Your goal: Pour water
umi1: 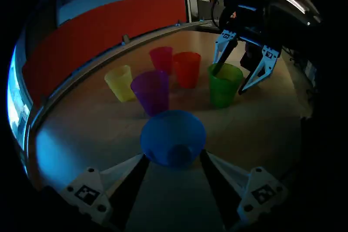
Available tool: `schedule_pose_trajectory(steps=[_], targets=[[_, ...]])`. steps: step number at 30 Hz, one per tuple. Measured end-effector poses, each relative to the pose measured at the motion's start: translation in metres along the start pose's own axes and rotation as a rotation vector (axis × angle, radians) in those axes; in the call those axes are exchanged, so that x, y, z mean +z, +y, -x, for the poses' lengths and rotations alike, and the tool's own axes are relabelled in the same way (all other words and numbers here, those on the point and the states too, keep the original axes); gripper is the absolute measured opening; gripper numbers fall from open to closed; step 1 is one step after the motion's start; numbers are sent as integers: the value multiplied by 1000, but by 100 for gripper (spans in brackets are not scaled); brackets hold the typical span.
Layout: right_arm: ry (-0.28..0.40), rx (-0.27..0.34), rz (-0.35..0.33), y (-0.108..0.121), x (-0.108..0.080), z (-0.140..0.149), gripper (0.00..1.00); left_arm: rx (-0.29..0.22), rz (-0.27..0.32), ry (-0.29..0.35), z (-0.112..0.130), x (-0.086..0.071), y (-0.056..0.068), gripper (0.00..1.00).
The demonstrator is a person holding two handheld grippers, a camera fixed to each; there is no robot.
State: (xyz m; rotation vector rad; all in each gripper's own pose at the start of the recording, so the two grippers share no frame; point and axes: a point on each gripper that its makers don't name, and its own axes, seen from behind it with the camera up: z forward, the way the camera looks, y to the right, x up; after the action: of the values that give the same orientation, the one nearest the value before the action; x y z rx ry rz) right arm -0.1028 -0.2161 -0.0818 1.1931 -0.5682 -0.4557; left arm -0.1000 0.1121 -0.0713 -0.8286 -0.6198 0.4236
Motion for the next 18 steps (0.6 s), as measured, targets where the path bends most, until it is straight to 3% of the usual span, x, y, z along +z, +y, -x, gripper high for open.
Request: schedule_pose_trajectory(steps=[9, 18], targets=[[-5, 9, 15, 3, -10, 4, 97, -7, 0, -33, 10, -5, 0, 84], [-11, 20, 31, 3, -20, 13, 97, -6, -33, -52, 21, -17, -7, 84]])
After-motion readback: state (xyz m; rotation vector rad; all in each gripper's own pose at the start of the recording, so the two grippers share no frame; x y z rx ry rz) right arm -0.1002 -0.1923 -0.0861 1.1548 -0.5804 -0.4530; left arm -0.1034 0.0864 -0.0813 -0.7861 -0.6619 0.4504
